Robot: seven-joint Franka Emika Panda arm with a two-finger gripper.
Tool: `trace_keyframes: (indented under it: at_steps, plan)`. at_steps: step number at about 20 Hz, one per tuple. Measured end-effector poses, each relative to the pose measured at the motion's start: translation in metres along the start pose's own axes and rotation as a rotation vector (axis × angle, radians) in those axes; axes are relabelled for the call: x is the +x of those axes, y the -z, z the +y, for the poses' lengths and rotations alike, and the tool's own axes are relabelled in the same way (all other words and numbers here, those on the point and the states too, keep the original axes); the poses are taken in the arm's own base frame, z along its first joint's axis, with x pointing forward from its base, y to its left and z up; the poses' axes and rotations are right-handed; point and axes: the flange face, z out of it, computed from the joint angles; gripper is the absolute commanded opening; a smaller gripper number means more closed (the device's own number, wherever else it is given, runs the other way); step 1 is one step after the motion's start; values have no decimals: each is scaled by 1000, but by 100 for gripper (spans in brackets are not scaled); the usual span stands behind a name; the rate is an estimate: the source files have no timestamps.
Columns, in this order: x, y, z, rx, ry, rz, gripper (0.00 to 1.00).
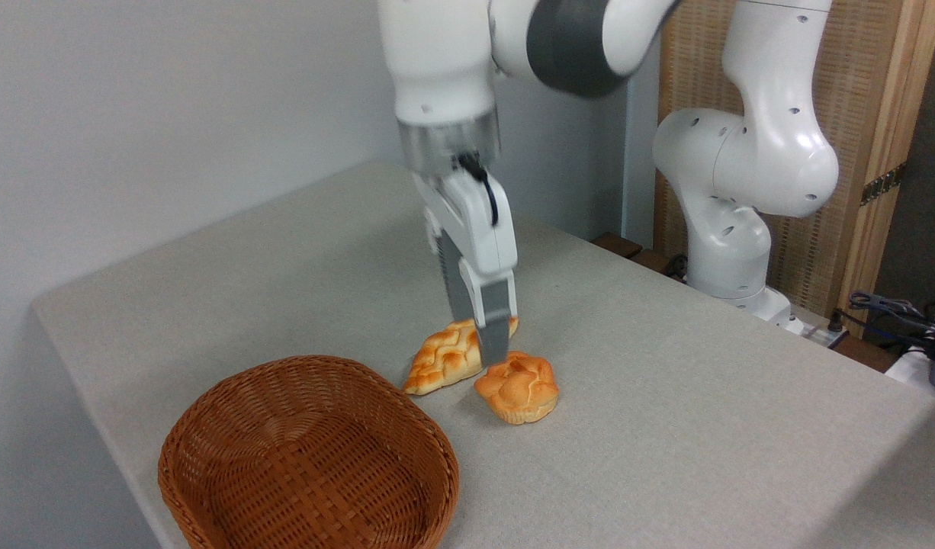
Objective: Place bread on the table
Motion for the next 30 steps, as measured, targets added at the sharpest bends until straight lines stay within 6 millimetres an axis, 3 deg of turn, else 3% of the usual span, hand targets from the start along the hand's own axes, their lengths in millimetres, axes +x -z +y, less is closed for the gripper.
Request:
trace_keyframes:
  at_steps: [2,6,13,19,30]
  plan:
    - [12,29,-12,29,86,53,100]
    - [34,60,-38,65,215,110,100]
    - [71,72,-56,-4,319,68,100]
    - [82,82,-53,-28,347,50,100]
    - [83,85,-53,-37,346,43,100]
